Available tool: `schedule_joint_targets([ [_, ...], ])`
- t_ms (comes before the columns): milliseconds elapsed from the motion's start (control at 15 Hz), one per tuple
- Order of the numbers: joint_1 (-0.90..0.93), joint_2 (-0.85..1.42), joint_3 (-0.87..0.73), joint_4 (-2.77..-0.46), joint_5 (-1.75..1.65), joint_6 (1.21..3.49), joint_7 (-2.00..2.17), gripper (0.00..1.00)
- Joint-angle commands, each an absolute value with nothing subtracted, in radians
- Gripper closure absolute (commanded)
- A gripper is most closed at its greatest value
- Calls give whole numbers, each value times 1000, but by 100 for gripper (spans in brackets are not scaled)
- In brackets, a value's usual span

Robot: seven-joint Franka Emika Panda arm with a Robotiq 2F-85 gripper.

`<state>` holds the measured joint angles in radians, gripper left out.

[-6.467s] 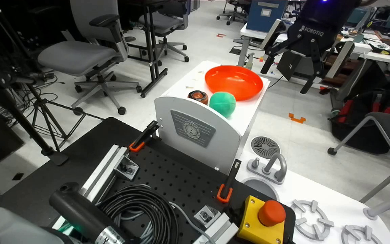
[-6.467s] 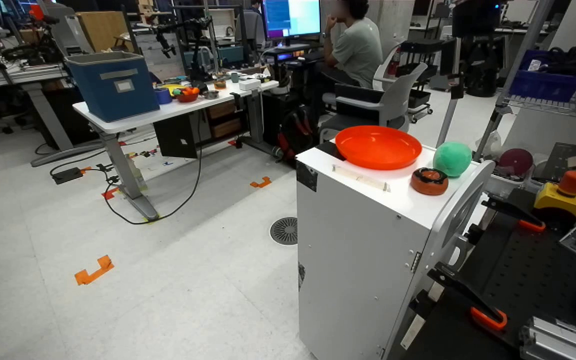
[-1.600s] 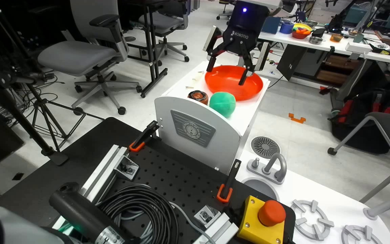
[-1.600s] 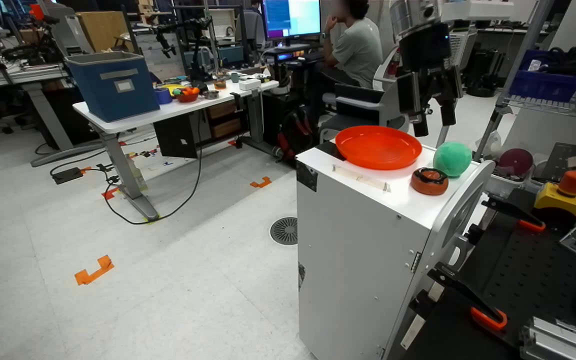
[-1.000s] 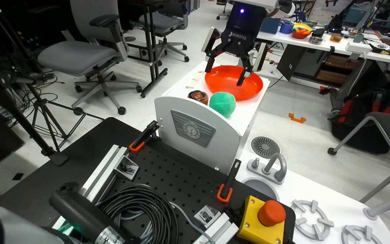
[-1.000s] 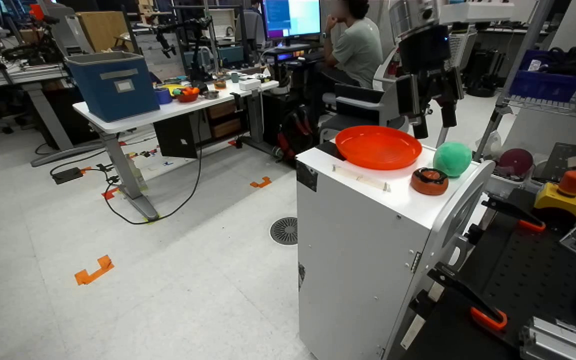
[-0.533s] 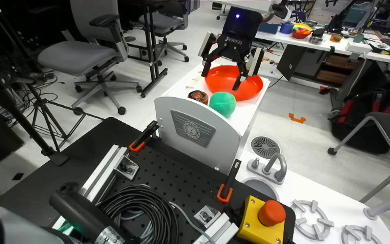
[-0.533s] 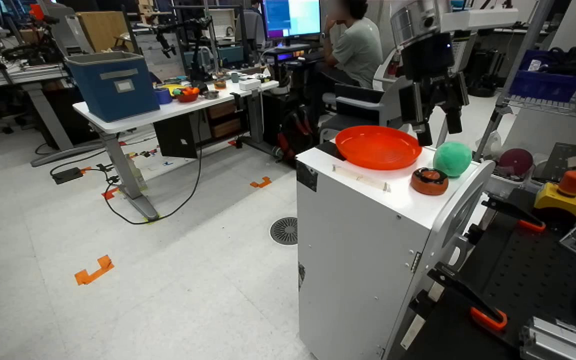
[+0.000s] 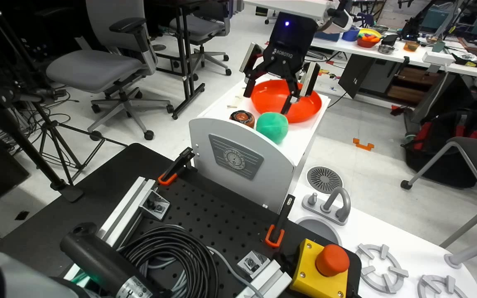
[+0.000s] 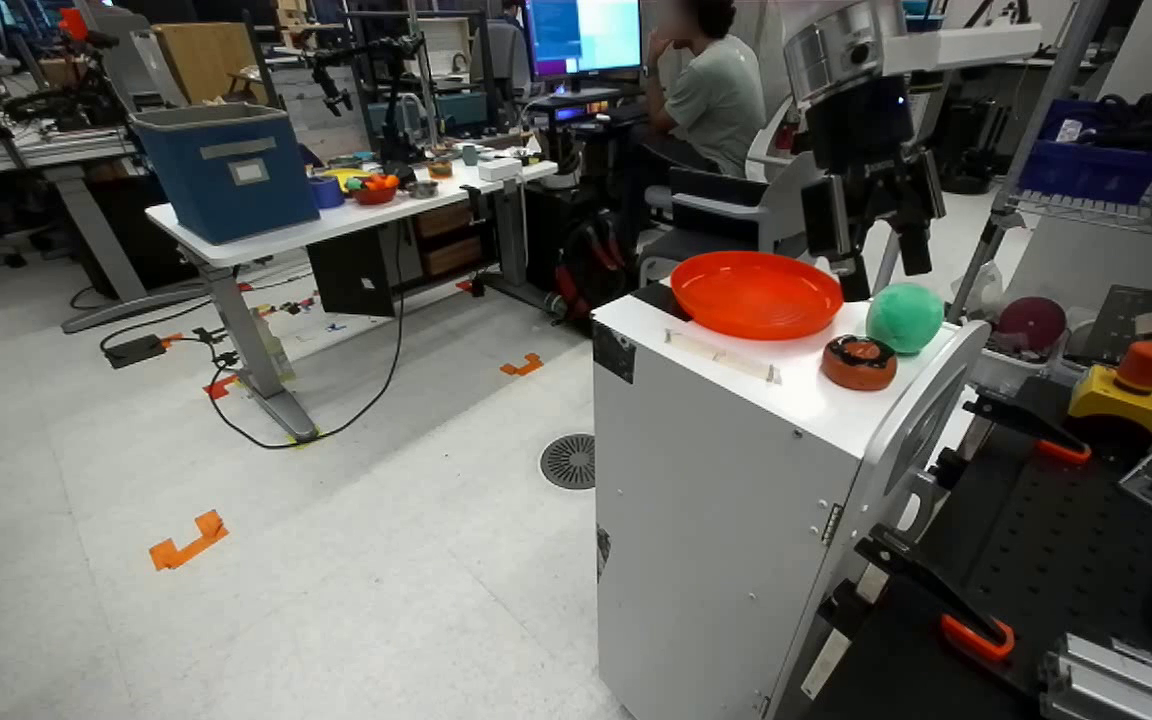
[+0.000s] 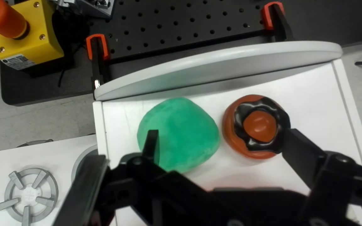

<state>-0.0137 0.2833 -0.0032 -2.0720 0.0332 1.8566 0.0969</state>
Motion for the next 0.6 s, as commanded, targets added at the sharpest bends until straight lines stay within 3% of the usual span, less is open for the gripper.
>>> schedule_joint_targets([
  [0,-15,278,-11,-2075,54,1824,105,0],
  [533,-52,258,-59,-2124,51,1825,136,0],
])
